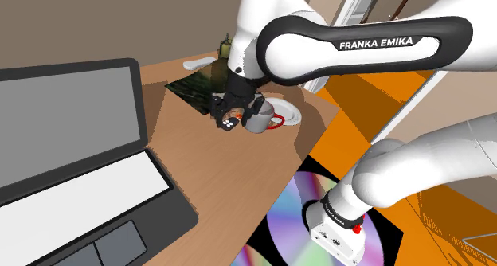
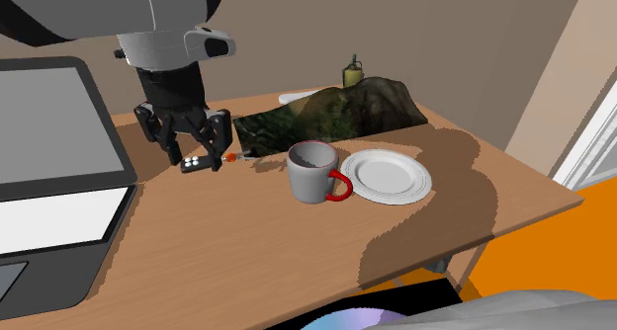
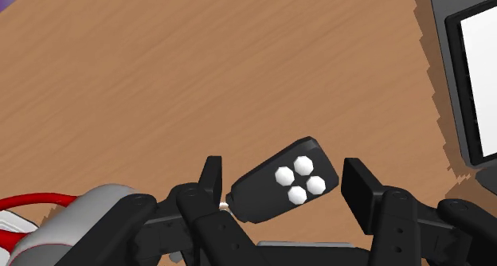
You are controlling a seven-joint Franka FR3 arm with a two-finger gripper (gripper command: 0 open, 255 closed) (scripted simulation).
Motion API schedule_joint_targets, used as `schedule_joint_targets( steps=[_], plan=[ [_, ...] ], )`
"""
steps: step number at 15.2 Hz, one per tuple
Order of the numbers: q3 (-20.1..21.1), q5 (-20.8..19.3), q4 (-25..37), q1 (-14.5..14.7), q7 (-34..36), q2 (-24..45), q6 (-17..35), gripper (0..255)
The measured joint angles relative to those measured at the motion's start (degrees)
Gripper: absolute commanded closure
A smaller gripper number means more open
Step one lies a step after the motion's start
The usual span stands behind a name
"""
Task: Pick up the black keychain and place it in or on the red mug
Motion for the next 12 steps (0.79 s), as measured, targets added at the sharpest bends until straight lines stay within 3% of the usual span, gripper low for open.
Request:
schedule_joint_targets(
  steps=[7, 12],
  plan=[
    [-0.91, -0.46, 4.57, -0.19, 0.08, -0.78, -5.33, 255],
    [-6.13, -1.66, 3.07, -1.66, -5.89, -3.81, -7.5, 255]
  ],
)
